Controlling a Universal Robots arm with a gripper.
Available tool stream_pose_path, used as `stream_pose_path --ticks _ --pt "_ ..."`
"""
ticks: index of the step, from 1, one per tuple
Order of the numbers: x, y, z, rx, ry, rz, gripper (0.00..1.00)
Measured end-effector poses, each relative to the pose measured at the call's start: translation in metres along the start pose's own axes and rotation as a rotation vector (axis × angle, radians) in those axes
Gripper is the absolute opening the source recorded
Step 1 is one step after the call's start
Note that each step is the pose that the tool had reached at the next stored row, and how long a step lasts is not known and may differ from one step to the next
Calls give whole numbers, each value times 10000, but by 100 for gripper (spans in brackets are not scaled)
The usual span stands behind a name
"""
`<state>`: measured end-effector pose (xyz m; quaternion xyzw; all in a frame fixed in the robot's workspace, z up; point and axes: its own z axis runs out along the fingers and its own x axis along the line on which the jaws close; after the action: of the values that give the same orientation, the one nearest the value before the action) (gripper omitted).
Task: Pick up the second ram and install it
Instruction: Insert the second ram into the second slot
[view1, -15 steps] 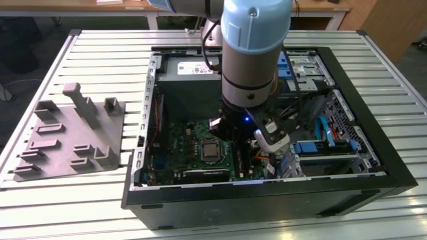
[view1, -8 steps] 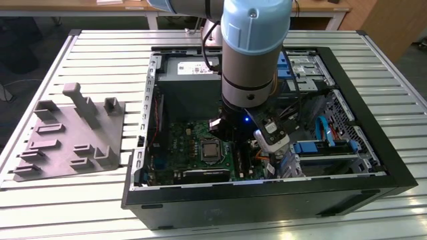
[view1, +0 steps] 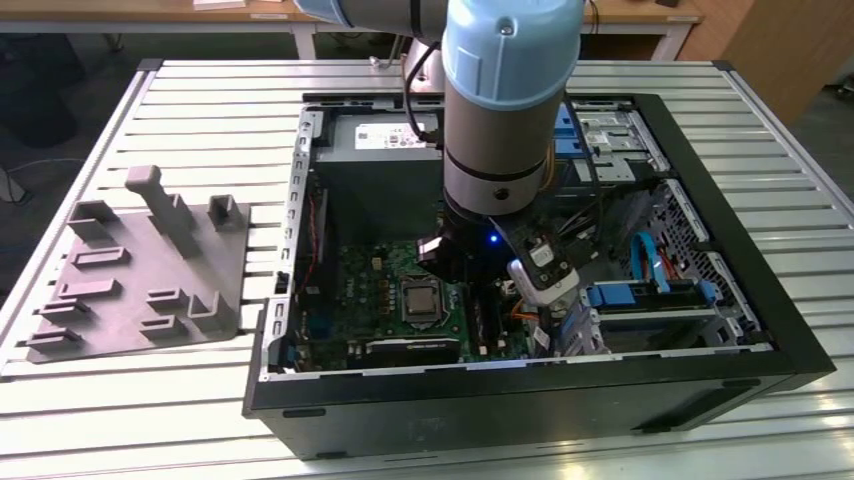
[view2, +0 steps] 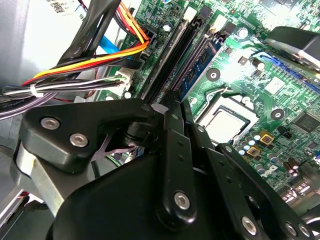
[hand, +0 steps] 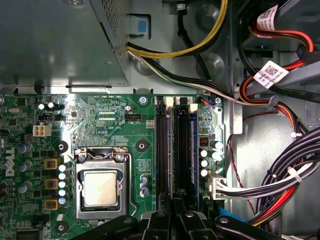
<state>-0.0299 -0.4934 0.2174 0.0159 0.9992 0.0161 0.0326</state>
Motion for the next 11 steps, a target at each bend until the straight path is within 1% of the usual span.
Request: stream_pose_path --ticks 11 --pt "-1 -1 9 -17 7 -230 14"
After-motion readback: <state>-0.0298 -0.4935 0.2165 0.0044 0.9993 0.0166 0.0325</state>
